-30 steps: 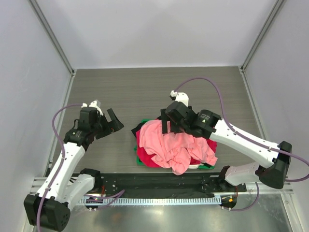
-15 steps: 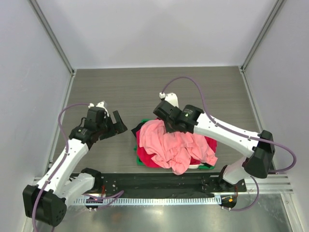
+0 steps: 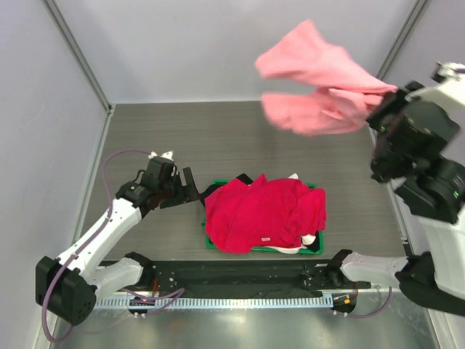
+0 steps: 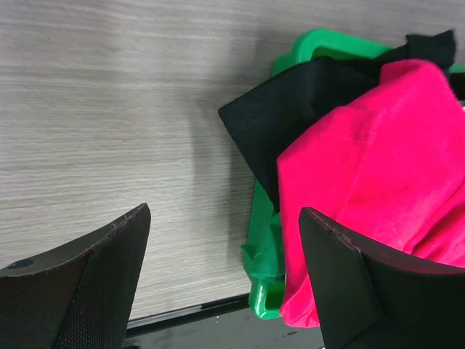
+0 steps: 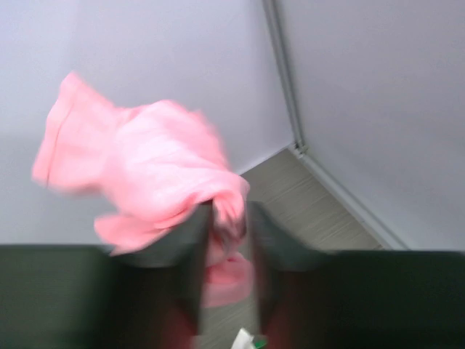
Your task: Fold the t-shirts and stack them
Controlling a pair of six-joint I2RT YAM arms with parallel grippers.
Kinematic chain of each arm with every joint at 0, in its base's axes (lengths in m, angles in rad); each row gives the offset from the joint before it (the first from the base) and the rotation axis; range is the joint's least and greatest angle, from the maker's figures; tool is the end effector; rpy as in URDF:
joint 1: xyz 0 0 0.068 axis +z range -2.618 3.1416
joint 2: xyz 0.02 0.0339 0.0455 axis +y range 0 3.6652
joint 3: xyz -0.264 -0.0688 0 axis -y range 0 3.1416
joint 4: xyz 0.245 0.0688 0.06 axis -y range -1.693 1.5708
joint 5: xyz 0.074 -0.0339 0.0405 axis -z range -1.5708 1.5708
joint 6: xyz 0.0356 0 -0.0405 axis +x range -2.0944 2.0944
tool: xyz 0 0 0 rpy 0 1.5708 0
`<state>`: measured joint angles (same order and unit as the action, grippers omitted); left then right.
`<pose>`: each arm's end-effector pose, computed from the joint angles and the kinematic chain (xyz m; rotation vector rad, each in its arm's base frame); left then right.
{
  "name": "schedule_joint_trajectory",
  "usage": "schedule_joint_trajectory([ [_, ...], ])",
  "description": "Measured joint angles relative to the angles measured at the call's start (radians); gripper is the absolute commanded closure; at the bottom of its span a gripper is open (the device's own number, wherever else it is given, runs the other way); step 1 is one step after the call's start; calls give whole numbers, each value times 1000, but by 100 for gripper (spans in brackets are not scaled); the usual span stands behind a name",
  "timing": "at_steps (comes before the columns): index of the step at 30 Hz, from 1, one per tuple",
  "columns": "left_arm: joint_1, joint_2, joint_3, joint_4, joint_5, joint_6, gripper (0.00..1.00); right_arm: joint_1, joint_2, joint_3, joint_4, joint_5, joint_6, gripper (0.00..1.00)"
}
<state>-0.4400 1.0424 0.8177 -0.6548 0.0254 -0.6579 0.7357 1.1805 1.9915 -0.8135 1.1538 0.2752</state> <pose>0.1887 -0.0898 0.2610 -0.2624 2.5053 -0.5006 0.1206 0.0653 0.5764 0.5327 1.4800 -0.1140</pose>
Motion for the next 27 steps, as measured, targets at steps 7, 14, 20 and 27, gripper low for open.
schedule_joint_trajectory([
  [7, -89, 110, 0, 31, -6, -43, 17, -3, -151, -297, -46, 21, 101, 0],
  [14, -145, 165, -24, 117, 6, -89, 26, 1, -161, -690, -171, -275, 322, 0],
  [20, -199, 271, -51, 205, 37, -129, 48, 1, -206, -745, -211, -364, 388, 0],
  [27, -238, 343, -33, 237, 35, -147, 100, 1, -251, -745, -212, -372, 410, 0],
])
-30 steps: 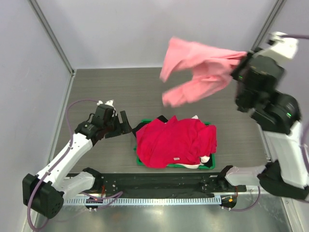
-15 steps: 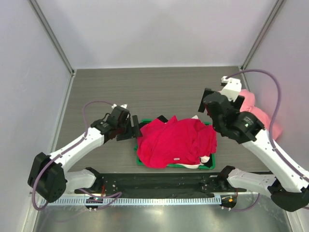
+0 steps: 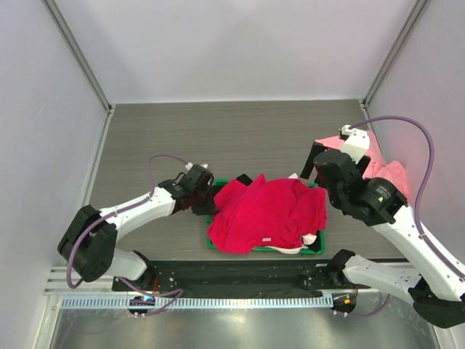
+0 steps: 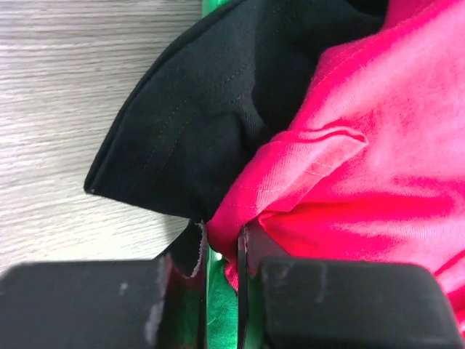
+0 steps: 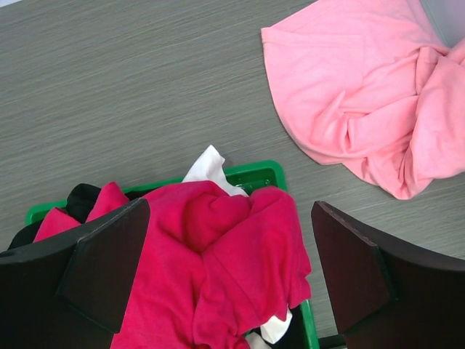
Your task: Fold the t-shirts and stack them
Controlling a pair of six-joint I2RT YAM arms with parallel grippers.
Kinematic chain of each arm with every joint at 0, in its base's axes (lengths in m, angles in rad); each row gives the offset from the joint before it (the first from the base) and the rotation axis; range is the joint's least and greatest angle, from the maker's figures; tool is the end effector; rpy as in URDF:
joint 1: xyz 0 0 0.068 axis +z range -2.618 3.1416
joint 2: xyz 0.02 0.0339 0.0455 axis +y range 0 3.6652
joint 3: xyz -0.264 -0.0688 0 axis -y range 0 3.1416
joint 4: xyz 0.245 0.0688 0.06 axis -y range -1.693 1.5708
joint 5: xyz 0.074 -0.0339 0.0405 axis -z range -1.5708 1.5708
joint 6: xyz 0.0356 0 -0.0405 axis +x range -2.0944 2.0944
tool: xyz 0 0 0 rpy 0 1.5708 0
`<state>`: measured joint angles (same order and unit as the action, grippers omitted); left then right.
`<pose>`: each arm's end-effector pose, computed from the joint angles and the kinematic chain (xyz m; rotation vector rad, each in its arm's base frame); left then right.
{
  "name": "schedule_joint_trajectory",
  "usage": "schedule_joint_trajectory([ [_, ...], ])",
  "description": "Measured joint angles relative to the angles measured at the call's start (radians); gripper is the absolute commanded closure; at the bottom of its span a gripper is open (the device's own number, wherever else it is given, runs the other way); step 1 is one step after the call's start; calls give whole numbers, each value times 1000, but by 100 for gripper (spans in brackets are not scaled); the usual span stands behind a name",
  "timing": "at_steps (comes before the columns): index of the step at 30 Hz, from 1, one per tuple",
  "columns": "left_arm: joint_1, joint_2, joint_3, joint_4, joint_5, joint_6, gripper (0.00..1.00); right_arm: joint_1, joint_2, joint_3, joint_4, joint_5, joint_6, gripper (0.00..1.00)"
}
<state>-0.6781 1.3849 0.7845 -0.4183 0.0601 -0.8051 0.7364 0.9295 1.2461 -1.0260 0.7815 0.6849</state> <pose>0.2048 -0.1677 0.1908 -0.1492 2.7115 -0.5798 0.1291 0.0832 0.3937 0.3295 2.0249 -0.0252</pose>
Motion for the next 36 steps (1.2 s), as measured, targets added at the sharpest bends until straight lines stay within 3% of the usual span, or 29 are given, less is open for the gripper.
schedule_joint_trajectory([
  [5, 40, -16, 24, -97, -47, -21, 100, 0, 0, -4, 0, -14, 4, 0],
  [13, 538, -386, -104, -350, -105, -13, 100, 0, -1, -53, 7, -44, 14, 0],
  [20, 791, -575, -14, -575, -186, -82, 100, 0, -1, -99, 35, -91, 31, 0],
  [25, 901, -700, 18, -729, -252, -98, 100, 0, -14, -129, 66, -136, 42, 0],
  [28, 922, -753, 20, -835, -306, -114, 57, 0, -21, -144, 88, -180, 52, 0],
  [29, 923, -766, 20, -862, -315, -124, 33, 0, -22, -150, 94, -195, 53, 0],
  [30, 923, -777, 22, -881, -322, -125, 24, 0, -22, -156, 100, -210, 53, 0],
  [32, 923, -802, 27, -899, -322, -145, 9, 0, -22, -171, 109, -232, 53, 0],
  [36, 923, -819, 38, -919, -310, -157, 5, 0, -24, -201, 122, -255, 53, 0],
])
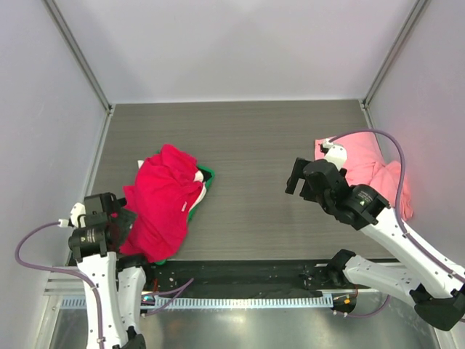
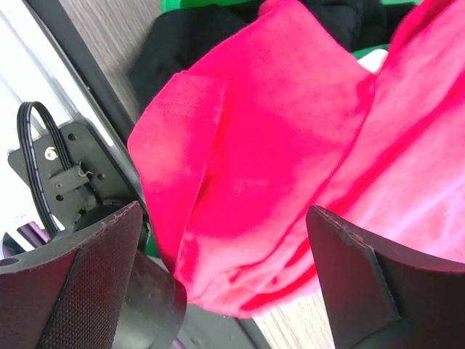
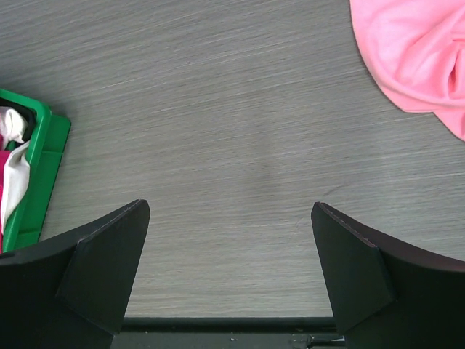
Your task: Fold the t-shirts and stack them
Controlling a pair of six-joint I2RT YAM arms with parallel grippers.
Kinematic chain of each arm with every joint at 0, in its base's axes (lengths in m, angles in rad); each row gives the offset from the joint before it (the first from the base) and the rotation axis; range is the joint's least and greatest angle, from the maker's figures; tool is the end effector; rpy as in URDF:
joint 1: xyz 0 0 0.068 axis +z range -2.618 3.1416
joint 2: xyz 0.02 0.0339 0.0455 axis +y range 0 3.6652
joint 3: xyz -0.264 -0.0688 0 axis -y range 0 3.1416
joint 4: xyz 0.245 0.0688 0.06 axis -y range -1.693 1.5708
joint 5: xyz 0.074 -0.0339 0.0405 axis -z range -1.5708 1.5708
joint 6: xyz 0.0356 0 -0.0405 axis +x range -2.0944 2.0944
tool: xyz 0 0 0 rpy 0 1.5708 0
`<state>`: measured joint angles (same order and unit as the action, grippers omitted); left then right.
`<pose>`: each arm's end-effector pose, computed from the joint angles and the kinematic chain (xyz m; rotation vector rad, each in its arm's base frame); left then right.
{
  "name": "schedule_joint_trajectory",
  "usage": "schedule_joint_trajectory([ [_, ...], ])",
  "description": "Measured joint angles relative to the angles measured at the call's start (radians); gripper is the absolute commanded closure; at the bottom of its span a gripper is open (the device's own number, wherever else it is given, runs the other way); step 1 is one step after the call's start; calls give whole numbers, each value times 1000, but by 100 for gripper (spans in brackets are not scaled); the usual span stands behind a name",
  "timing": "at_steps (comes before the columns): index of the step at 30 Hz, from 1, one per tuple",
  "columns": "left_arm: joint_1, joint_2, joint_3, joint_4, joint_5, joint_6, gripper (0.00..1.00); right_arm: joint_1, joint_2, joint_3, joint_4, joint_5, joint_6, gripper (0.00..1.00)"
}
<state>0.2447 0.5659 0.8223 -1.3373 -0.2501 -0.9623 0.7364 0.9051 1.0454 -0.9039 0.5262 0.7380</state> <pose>0.0658 0.0255 0.2795 -1.5410 2.0919 0.0777 0.1356 0.0988 0.3423 0.2553 2.2039 0.1932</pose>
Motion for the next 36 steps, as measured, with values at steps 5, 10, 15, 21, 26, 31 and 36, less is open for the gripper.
schedule_joint_trajectory([
  [5, -3, 27, 142, 7, 45, 51, 20, 0, -20, -18, 8, -14, 0, 0],
  [10, -120, 127, 272, 171, 182, 114, 17, 0, -28, -27, 19, -13, -1, 1],
  [15, -595, 381, 348, 277, 100, 127, 17, 0, -8, -28, 20, -4, -1, 0],
  [21, -1031, 953, 572, 391, -15, 133, 16, 0, -7, -16, -23, 30, -2, 0],
  [26, -1078, 1227, 521, 421, -11, 131, 13, 0, -42, 23, -101, 54, -2, 0],
  [31, -948, 1216, 391, 485, 26, 114, 11, 0, -121, 28, -157, 75, -2, 0],
  [36, -659, 999, 148, 601, 85, 109, 10, 0, -126, 29, -184, 93, -2, 1],
])
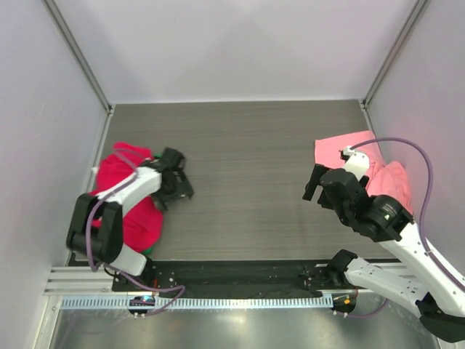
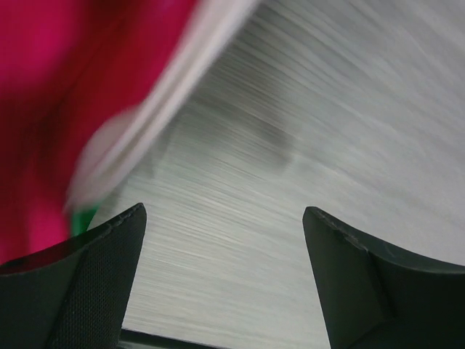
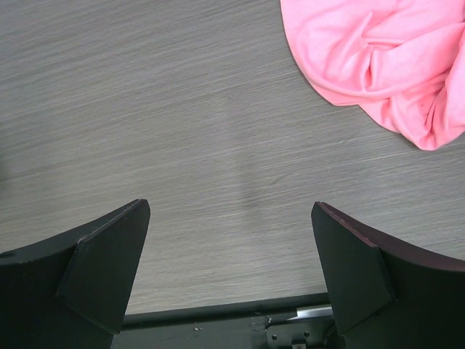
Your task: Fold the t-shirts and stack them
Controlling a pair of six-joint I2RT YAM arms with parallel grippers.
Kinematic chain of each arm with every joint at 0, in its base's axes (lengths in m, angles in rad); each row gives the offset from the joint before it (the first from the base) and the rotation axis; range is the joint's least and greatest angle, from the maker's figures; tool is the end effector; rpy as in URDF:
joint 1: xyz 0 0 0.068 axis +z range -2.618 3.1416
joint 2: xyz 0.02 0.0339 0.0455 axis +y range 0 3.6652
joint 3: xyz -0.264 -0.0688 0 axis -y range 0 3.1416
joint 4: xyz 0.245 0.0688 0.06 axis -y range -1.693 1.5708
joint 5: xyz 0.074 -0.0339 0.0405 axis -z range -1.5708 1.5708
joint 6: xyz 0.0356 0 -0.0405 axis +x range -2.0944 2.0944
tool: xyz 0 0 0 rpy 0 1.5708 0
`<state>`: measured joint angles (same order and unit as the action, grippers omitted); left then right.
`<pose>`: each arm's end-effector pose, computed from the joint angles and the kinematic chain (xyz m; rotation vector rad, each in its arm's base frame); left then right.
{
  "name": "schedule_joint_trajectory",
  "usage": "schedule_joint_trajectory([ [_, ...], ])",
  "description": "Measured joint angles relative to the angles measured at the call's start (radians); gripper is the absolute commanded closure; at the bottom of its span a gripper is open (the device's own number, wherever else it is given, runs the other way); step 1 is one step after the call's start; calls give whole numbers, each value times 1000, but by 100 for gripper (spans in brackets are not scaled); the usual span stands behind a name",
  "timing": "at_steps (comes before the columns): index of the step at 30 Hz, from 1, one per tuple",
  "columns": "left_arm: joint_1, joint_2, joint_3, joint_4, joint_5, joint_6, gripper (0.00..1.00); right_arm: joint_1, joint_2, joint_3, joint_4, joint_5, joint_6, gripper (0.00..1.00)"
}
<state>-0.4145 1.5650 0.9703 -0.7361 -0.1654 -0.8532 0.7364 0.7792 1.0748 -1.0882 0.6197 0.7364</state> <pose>0.2595 -0.1078 0.1839 -0.6482 2.7765 -0.0132 0.1038 0.0662 0.3544 0.2851 2.1718 0.0829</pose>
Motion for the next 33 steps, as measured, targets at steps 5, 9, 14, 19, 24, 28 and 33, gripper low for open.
schedule_joint_trajectory([
  [5, 337, -182, -155, 15, -2, 39, 9, 0, 60, 0, 1, -2, 0, 0],
  [9, 408, -251, -186, -16, 3, 58, 7, 0, 104, -2, 11, -14, 1, 0],
  [14, 408, -320, -163, -55, 55, 82, 8, 0, 105, -15, 38, -21, -2, 0],
  [19, 322, -417, -66, -88, 98, 142, 8, -79, 198, -29, 73, -32, -42, 0],
  [24, 97, -446, 13, -92, 100, 217, 8, -435, 426, -18, 181, -126, -152, 0],
  [28, 69, -479, -24, -95, 106, 258, 8, -723, 651, 77, 251, -204, -220, 8],
  [33, 70, -546, -68, -99, 106, 289, 8, -928, 893, 199, 348, -343, -238, 19],
])
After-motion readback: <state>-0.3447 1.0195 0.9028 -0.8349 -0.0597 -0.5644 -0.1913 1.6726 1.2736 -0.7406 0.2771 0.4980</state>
